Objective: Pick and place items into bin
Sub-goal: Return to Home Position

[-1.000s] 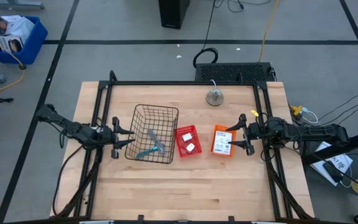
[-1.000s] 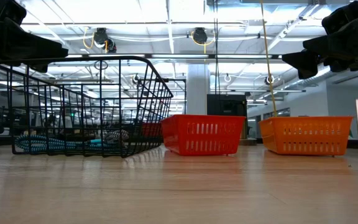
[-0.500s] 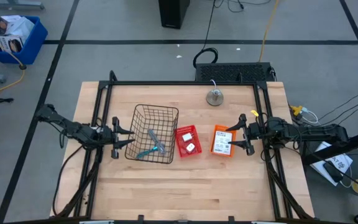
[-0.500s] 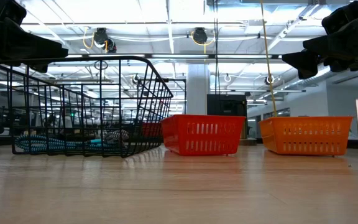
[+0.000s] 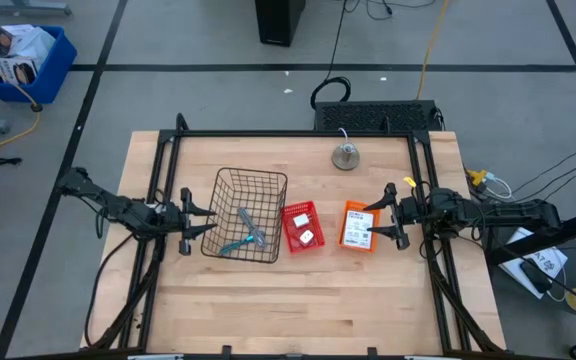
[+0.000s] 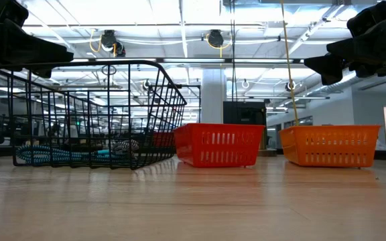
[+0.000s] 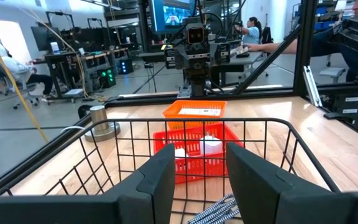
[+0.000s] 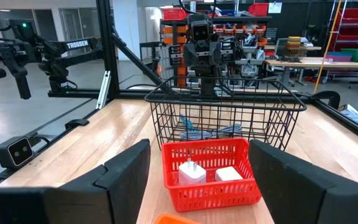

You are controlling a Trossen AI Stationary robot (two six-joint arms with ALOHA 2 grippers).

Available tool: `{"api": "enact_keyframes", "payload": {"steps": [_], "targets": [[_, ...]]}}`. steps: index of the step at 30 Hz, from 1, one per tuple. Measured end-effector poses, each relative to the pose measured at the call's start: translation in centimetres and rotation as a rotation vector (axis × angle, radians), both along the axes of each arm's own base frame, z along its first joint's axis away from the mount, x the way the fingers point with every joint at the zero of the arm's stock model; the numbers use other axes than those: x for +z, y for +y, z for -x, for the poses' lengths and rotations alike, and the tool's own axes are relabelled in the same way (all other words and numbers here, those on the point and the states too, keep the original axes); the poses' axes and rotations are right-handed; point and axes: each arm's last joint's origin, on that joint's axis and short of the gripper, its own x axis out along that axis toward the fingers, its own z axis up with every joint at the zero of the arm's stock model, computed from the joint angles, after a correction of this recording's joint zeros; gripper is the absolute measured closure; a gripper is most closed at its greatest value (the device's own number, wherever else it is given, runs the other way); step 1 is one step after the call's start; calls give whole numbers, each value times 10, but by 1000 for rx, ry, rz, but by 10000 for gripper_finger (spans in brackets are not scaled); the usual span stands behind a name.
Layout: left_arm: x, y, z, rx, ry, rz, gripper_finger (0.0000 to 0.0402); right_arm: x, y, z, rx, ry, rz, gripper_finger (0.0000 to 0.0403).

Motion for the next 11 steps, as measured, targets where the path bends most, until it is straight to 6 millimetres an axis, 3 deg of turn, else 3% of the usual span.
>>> {"api": "enact_keyframes", "payload": {"steps": [11], "targets": [[0, 0, 0, 0, 0, -1, 254, 0, 0, 0, 0, 0, 0, 138]]}}
